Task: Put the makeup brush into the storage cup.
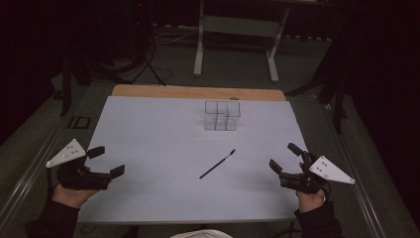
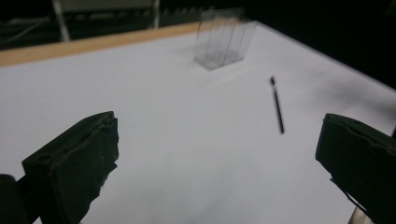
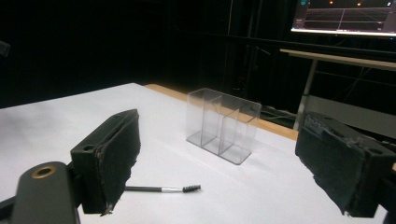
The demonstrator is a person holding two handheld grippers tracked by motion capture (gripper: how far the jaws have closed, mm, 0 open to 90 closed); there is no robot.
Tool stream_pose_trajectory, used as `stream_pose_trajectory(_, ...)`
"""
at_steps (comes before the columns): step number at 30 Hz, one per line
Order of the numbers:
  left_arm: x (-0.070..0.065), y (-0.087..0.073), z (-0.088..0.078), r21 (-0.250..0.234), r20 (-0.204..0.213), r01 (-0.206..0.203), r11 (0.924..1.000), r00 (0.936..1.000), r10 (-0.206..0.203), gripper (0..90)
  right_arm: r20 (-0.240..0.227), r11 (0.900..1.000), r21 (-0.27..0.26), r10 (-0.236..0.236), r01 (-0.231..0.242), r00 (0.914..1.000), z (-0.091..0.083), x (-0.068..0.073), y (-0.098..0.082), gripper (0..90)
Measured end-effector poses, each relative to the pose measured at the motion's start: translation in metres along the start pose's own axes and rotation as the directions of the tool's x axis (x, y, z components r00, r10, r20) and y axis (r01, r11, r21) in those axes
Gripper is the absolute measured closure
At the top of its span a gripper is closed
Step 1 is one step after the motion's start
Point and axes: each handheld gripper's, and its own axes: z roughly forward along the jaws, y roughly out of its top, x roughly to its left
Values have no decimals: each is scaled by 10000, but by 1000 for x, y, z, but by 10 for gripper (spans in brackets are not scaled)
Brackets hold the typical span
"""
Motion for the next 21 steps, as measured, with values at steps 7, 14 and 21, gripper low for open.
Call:
stream_pose_trajectory(7,-5,13,9,1712,64,-450,9842,9990,445,3,-26,9998,54,-166,166,9999,1,1,-1,139)
stream_pose_trajectory(14,-12,21,25,3590,496,-914,9288,9957,788,3,-78,10000,33,-68,69,9999,2,2,-1,139)
stream_pose_trajectory(21,-17,28,45,4567,362,-901,8851,9959,826,3,-87,9999,77,-121,121,9999,2,3,-1,139)
